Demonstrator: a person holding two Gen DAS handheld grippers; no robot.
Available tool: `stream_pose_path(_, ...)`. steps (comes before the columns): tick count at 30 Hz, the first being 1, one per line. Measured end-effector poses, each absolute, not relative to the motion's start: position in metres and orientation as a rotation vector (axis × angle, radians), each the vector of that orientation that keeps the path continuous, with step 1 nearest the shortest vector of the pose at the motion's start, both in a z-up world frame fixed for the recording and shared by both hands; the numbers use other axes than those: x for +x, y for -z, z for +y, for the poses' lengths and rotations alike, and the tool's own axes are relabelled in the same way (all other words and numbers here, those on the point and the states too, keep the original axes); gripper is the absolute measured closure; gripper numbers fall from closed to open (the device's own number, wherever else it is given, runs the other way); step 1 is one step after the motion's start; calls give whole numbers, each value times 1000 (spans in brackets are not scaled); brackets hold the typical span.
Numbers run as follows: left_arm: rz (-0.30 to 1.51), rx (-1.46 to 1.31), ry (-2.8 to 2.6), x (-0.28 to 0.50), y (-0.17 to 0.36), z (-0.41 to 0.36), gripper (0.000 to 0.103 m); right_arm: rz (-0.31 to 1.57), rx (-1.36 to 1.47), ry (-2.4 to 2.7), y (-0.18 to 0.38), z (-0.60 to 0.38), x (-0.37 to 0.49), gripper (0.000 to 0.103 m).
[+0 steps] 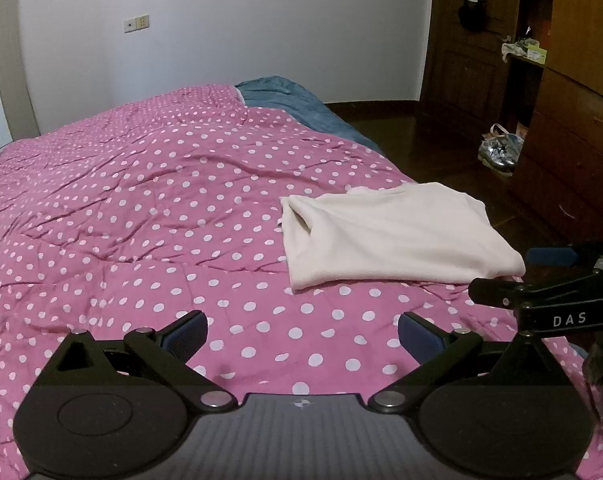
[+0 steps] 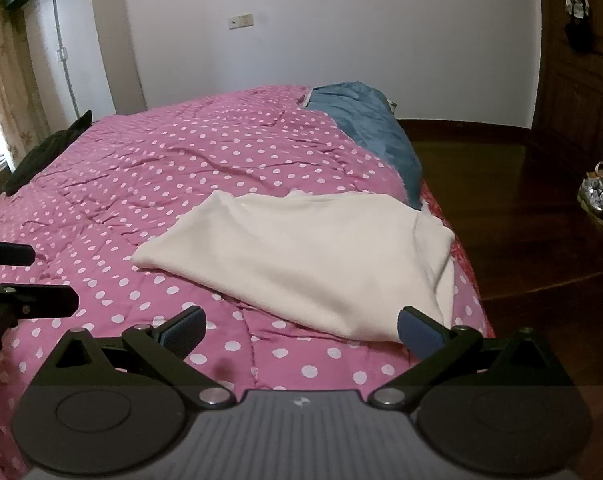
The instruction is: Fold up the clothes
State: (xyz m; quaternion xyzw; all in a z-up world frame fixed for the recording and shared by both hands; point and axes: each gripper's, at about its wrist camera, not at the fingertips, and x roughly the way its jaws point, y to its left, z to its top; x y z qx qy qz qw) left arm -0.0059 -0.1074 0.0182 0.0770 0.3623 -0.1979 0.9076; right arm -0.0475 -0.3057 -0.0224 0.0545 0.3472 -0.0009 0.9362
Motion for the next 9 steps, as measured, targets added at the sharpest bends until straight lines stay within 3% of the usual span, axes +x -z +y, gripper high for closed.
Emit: stream_pose_path(9, 720, 166, 418, -12, -22, -109, 0, 702, 103, -8, 18, -301, -53, 0)
